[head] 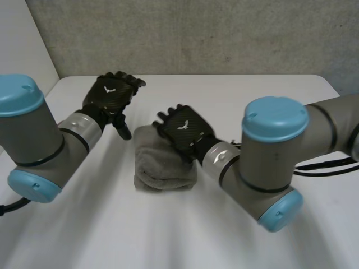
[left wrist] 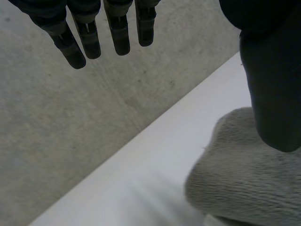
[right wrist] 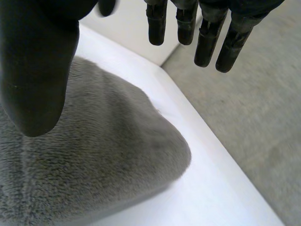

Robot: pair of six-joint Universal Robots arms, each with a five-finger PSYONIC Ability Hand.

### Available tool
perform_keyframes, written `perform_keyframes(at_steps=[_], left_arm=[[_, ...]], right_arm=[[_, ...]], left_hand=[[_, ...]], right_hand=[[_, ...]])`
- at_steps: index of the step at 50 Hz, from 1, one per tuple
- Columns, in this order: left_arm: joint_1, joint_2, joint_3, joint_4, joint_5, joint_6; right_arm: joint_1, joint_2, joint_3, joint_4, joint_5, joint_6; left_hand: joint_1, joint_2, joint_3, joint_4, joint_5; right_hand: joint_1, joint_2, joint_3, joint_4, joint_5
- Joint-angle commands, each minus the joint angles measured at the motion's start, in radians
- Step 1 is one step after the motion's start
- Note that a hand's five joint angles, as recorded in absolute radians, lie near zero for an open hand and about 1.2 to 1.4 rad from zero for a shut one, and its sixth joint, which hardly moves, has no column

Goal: Fold the towel.

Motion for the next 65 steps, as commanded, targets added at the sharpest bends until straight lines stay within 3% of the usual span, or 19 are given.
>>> perform_keyframes(at_steps=[1,8,15,22,27,36,41,43,51,65], left_arm=[[-0.040,-0.068,-0.010,0.000,-0.002,-0.111],[-0.054,-0.152,-0.017,-0.009,-0.025,-0.137],[-0.060,-0.233,-0.004,-0.012,-0.081,-0.134],[-0.060,-0.244,-0.004,-0.012,-0.080,-0.133],[-0.068,-0.207,-0.002,-0.035,-0.074,-0.141],[-0.119,-0.011,0.039,-0.092,-0.077,-0.179],[-0.117,0.086,0.088,-0.154,-0.088,-0.217],[-0.105,0.141,0.119,-0.233,-0.123,-0.243],[-0.087,0.188,0.162,-0.313,-0.215,-0.300],[-0.051,0.202,0.176,-0.361,-0.223,-0.303]], right_arm=[[-0.073,0.022,-0.018,0.007,0.002,0.179],[-0.079,0.124,-0.102,0.041,0.007,0.272],[-0.082,0.294,-0.265,0.185,0.013,0.336],[-0.084,0.339,-0.311,0.231,0.019,0.330],[-0.085,0.284,-0.291,0.240,0.016,0.339],[-0.102,-0.051,-0.141,0.152,0.014,0.388],[-0.150,-0.192,-0.073,0.107,0.067,0.388],[-0.174,-0.250,-0.056,0.107,0.137,0.385],[-0.193,-0.284,-0.042,0.134,0.251,0.387],[-0.240,-0.282,-0.058,0.171,0.280,0.393]], left_hand=[[-0.054,-0.056,-0.047,-0.052,-0.206],[-0.048,-0.050,-0.041,-0.046,-0.200],[-0.048,-0.050,-0.041,-0.046,-0.200],[-0.054,-0.056,-0.046,-0.052,-0.206],[-0.069,-0.070,-0.061,-0.067,-0.220],[-0.078,-0.079,-0.070,-0.075,-0.229],[-0.063,-0.065,-0.055,-0.061,-0.214],[-0.060,-0.062,-0.052,-0.058,-0.212],[-0.075,-0.076,-0.067,-0.072,-0.226],[-0.080,-0.082,-0.073,-0.078,-0.232]], right_hand=[[-0.056,-0.066,-0.066,-0.075,-0.059],[-0.056,-0.066,-0.066,-0.075,-0.059],[-0.056,-0.066,-0.066,-0.075,-0.059],[-0.056,-0.066,-0.066,-0.075,-0.059],[-0.056,-0.066,-0.066,-0.075,-0.059],[-0.056,-0.066,-0.066,-0.075,-0.059],[-0.056,-0.066,-0.066,-0.075,-0.059],[-0.056,-0.066,-0.066,-0.075,-0.059],[-0.056,-0.066,-0.066,-0.075,-0.059],[-0.056,-0.066,-0.066,-0.075,-0.059]])
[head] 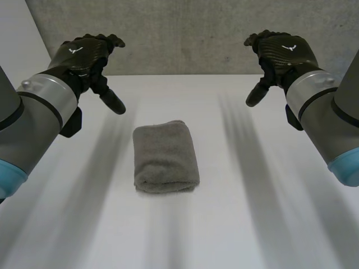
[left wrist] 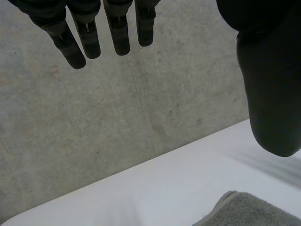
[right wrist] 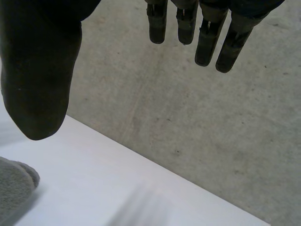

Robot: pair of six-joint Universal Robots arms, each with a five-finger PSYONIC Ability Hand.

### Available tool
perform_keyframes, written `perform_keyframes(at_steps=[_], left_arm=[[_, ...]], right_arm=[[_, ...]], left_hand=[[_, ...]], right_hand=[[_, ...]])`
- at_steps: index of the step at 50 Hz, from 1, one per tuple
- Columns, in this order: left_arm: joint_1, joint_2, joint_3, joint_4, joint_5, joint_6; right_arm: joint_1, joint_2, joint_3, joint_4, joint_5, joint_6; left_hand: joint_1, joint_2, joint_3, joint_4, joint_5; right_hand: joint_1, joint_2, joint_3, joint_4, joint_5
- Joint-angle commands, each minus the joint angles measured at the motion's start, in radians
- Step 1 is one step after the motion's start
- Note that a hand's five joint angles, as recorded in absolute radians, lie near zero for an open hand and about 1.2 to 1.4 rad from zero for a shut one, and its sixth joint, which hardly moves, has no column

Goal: Fold the towel.

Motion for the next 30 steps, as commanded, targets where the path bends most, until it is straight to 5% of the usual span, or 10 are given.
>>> perform_keyframes(at_steps=[1,25,30], left_arm=[[0.011,0.000,0.006,-0.020,0.002,0.000],[0.030,0.003,0.003,-0.020,0.005,0.000],[0.068,0.023,0.005,-0.012,0.019,0.000]], right_arm=[[-0.011,0.002,-0.004,0.007,0.000,0.001],[0.004,0.010,0.007,0.007,-0.006,0.003],[0.016,0.084,-0.016,0.009,-0.061,-0.002]], left_hand=[[-0.078,-0.082,-0.069,-0.078,-0.218],[-0.078,-0.082,-0.069,-0.078,-0.218],[-0.078,-0.082,-0.069,-0.078,-0.218]], right_hand=[[-0.037,-0.057,-0.057,-0.075,-0.059],[-0.037,-0.057,-0.057,-0.075,-0.059],[-0.037,-0.057,-0.057,-0.075,-0.059]])
